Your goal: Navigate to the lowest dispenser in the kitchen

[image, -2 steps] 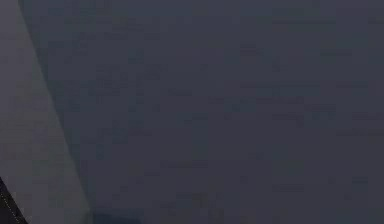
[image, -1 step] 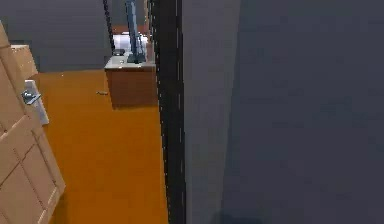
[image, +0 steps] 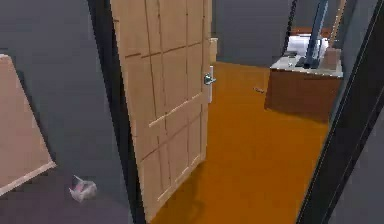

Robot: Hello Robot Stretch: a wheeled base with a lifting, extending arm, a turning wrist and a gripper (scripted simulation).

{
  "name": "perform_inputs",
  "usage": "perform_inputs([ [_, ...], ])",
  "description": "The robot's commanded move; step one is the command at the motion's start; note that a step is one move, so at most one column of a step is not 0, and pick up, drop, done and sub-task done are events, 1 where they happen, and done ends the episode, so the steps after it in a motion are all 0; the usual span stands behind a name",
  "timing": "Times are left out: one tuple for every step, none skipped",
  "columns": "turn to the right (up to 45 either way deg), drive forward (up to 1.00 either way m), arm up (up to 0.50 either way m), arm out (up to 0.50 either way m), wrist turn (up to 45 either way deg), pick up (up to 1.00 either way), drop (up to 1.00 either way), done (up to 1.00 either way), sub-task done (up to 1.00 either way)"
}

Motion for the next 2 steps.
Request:
perform_inputs([
  [-45.0,0.00,0.00,0.00,0.0,0.00,0.00,0.00,0.00],
  [-24.0,0.00,0.00,0.00,0.0,0.00,0.00,0.00,0.00],
])
